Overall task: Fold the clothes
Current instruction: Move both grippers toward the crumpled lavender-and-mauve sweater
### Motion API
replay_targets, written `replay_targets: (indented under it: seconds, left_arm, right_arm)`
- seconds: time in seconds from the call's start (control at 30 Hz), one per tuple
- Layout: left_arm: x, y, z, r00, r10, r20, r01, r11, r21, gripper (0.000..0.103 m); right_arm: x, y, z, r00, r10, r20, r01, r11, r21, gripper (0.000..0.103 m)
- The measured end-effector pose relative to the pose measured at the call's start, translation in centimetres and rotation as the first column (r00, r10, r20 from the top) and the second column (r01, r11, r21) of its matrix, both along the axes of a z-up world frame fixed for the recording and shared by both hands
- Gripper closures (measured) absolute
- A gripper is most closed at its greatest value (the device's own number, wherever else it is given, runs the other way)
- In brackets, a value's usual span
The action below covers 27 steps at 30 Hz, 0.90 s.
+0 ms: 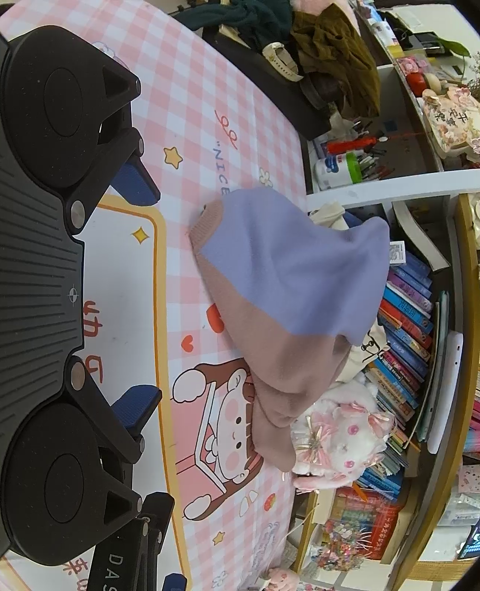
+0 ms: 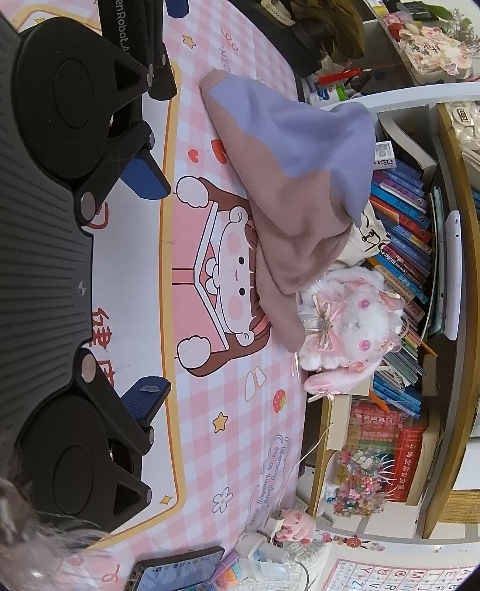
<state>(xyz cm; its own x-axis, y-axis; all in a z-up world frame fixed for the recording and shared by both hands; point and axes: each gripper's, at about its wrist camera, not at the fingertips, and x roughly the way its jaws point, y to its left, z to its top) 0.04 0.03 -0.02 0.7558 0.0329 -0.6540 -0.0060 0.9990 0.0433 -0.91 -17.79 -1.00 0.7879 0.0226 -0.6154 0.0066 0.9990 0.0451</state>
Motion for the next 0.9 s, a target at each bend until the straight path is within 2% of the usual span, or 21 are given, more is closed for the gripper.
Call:
replay_targets:
  seconds: [0.9]
  left_arm:
    - [0.15,0.26,-0.49,1.0,0.015,-0.02,-0.015,1.0,-0.012,0.0]
  right_arm:
    - [0.26,0.01,-0.12,1.0,-0.002,-0.011,0.002,1.0,0.006,0.0]
